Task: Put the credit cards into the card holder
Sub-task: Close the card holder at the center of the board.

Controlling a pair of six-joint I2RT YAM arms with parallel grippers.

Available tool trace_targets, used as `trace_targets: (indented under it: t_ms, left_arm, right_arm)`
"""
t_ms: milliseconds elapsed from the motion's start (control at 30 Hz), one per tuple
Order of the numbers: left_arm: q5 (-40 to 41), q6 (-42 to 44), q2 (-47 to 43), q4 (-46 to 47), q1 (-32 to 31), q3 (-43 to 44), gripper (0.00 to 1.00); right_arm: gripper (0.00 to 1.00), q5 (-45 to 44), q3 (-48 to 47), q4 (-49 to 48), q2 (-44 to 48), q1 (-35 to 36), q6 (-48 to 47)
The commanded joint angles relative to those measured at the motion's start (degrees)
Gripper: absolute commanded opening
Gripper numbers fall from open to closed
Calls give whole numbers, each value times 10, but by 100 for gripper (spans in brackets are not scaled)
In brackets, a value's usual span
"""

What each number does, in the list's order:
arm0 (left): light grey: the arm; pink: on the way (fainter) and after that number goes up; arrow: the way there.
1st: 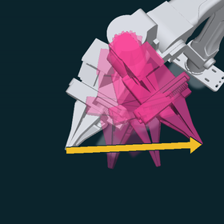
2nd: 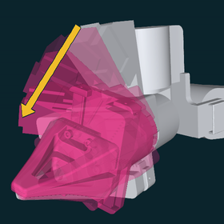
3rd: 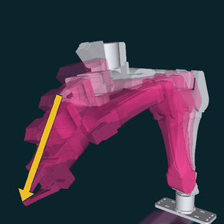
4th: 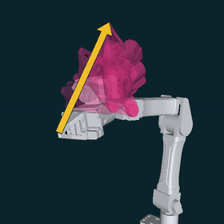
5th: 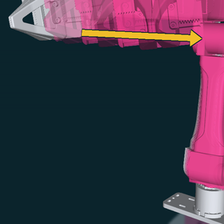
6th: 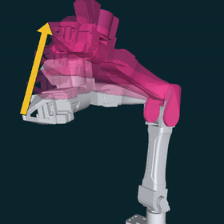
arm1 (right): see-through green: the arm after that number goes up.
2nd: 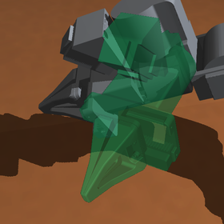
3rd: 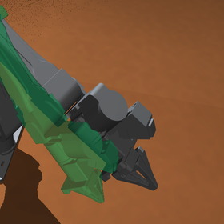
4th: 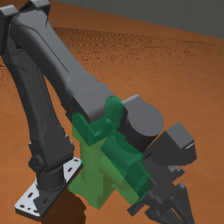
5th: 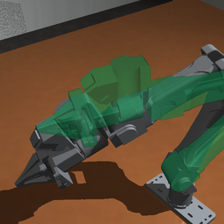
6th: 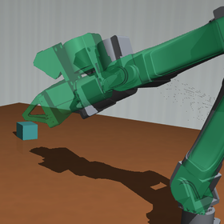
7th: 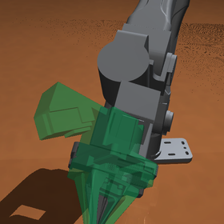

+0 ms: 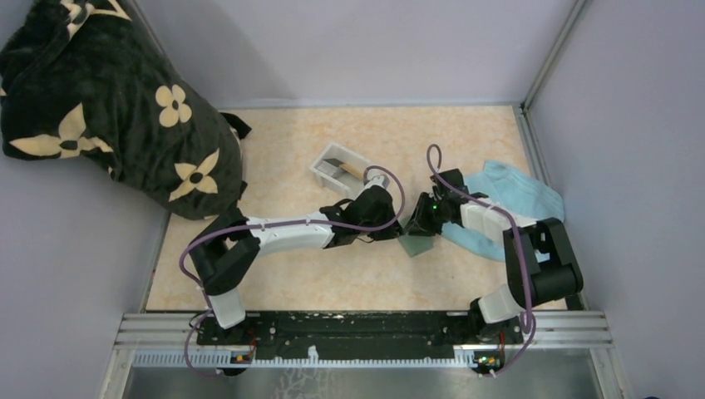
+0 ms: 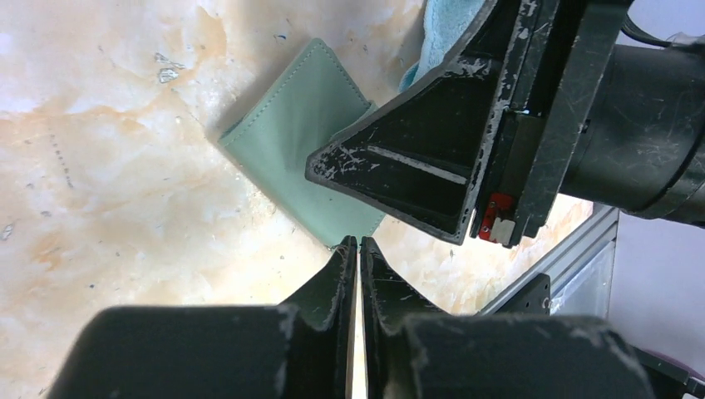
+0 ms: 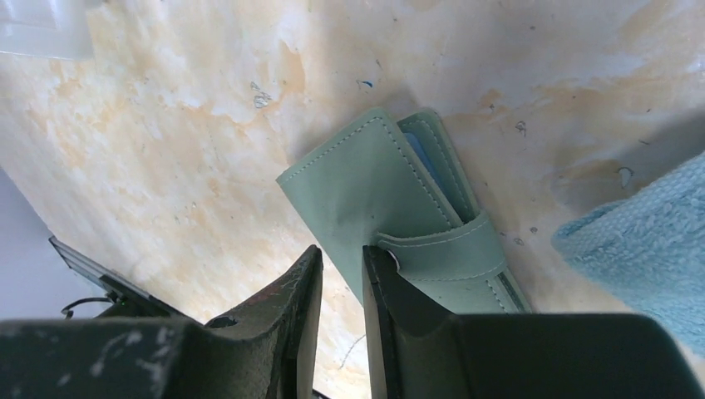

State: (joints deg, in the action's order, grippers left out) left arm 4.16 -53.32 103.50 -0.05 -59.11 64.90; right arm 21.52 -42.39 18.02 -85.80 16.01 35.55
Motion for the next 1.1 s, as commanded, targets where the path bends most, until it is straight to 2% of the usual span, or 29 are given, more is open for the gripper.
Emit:
trace_targets:
  t_ms: [0,300,500,733,967,1067]
  left_arm:
    - [40,-8,-41,-7,-5,-18,10]
    - [67,-18,-66,-16,-14,-37,10]
    - [65,-22,-57,-14,-27,-43,10]
    - [51,-28,-21,0,-33,-40,10]
    - [53,-22,21,-9,-32,-11,10]
    - [57,-18,33,-16,-31,-1,10]
  right_arm:
    - [25,23,1,-45,49,4,-5]
    - [25,35,-34,-20,97,11,-6]
    - [22,-100,-31,31,151,11,-29]
    - [16,-231,-33,106,147,38,-64]
    - [13,-245,-22,97,131,44,-62]
    - [15,-250,-22,94,118,44,-59]
